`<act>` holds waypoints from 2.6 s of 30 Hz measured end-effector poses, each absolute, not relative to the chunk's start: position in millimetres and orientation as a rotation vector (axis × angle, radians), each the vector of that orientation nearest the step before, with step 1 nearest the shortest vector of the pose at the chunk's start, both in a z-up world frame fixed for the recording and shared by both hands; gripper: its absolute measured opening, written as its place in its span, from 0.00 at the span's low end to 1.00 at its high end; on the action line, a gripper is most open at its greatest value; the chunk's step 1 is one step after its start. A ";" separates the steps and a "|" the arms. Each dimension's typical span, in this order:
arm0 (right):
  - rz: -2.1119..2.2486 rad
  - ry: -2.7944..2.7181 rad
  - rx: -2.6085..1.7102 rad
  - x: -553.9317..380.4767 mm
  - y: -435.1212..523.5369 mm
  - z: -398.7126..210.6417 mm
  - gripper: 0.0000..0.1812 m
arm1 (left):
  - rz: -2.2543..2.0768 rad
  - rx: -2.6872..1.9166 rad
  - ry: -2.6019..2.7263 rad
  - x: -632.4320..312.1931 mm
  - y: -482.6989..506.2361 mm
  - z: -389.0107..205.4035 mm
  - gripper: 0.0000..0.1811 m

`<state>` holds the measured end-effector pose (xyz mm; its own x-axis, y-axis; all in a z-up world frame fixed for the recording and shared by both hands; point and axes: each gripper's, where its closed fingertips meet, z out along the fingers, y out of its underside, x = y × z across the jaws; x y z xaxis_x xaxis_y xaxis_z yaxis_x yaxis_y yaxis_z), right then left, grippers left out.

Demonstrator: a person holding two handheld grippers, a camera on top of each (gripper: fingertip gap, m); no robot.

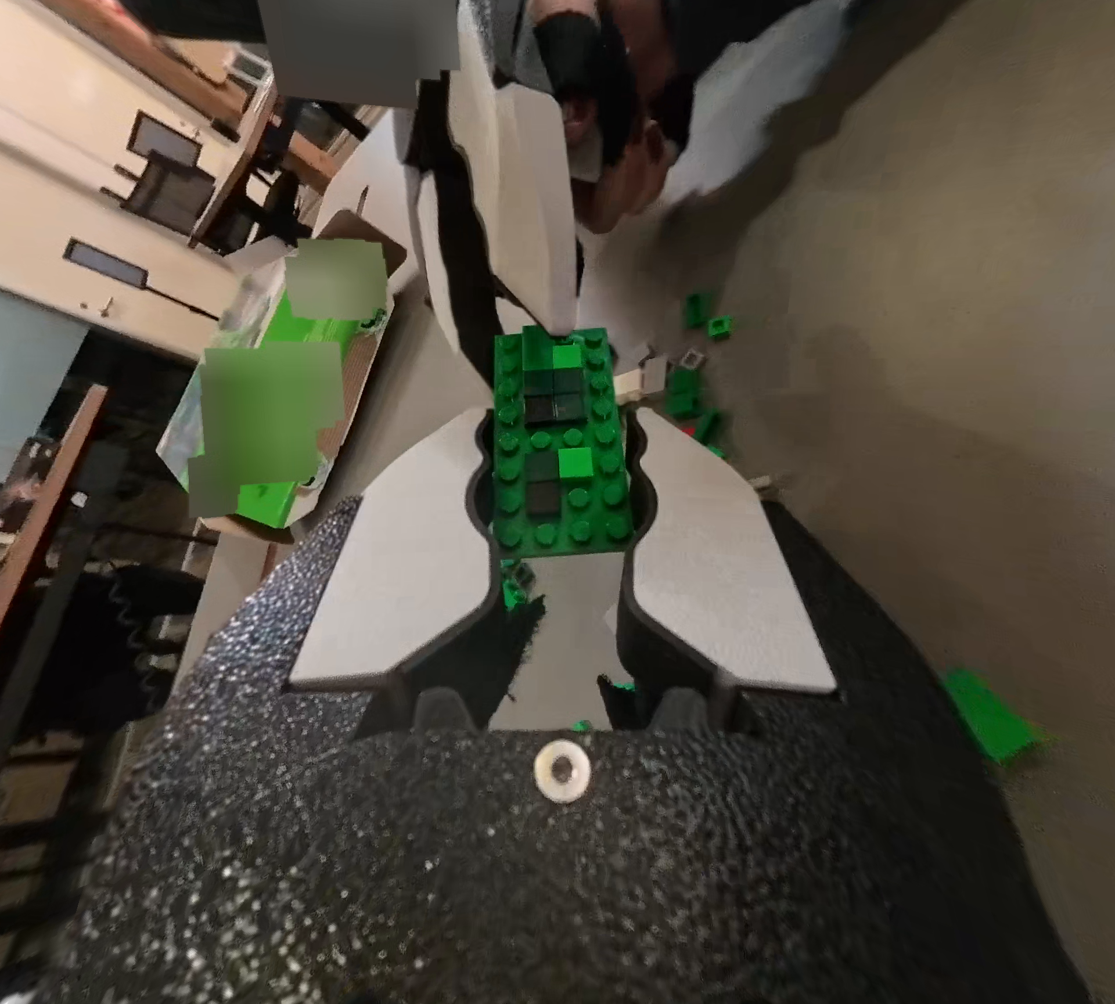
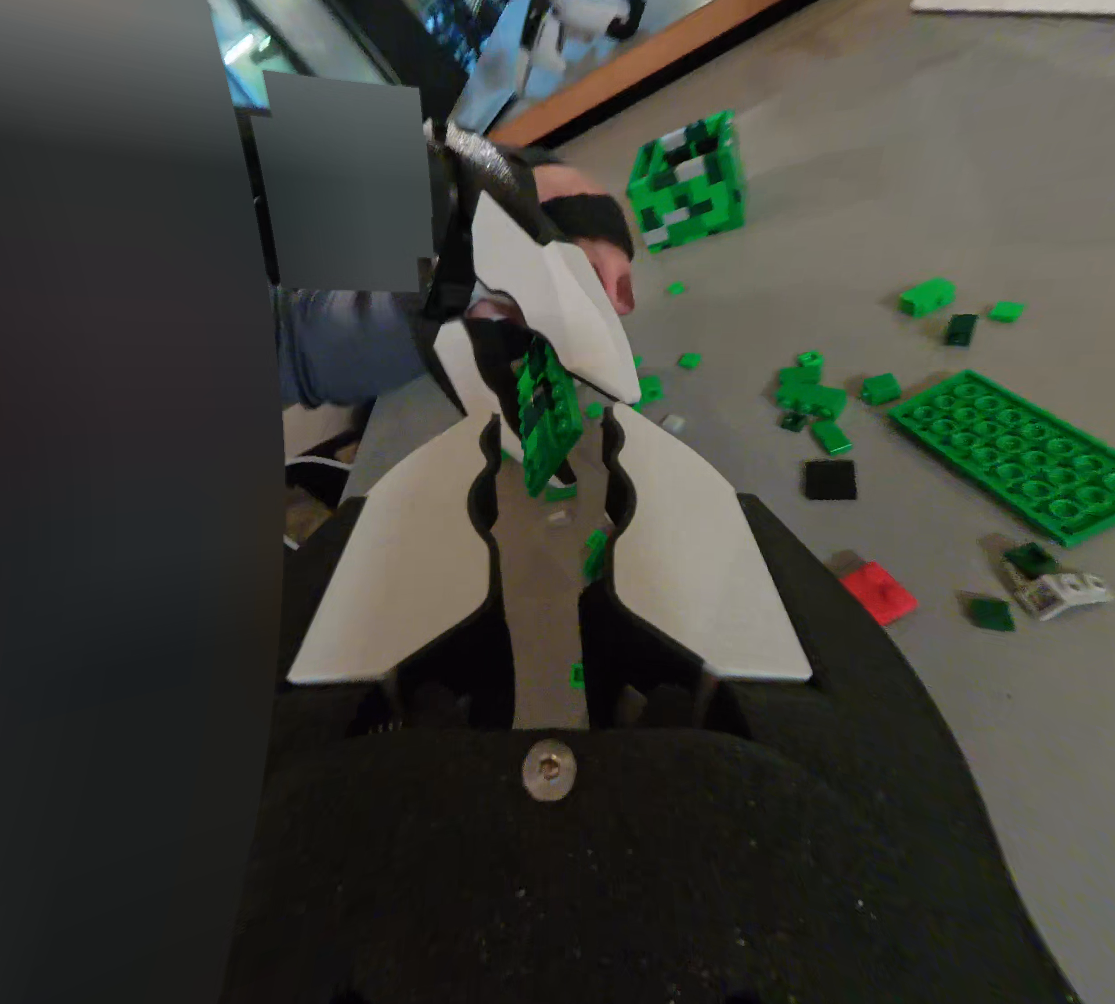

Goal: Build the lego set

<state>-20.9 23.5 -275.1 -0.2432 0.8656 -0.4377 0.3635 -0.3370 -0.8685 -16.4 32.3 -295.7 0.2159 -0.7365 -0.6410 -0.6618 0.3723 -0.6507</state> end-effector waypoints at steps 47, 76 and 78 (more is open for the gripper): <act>0.994 -1.063 -1.298 -34.6 62.4 -238.7 0.35 | -0.840 -1.535 0.572 -28.4 68.0 -254.0 0.03; -0.374 -1.605 -0.591 -27.4 62.4 -275.7 0.15 | -1.744 -1.831 0.477 -20.7 37.1 -270.8 0.35; -0.387 -1.578 -0.671 -23.8 74.1 -275.1 0.15 | -1.572 -1.803 0.472 -23.9 49.2 -270.6 0.38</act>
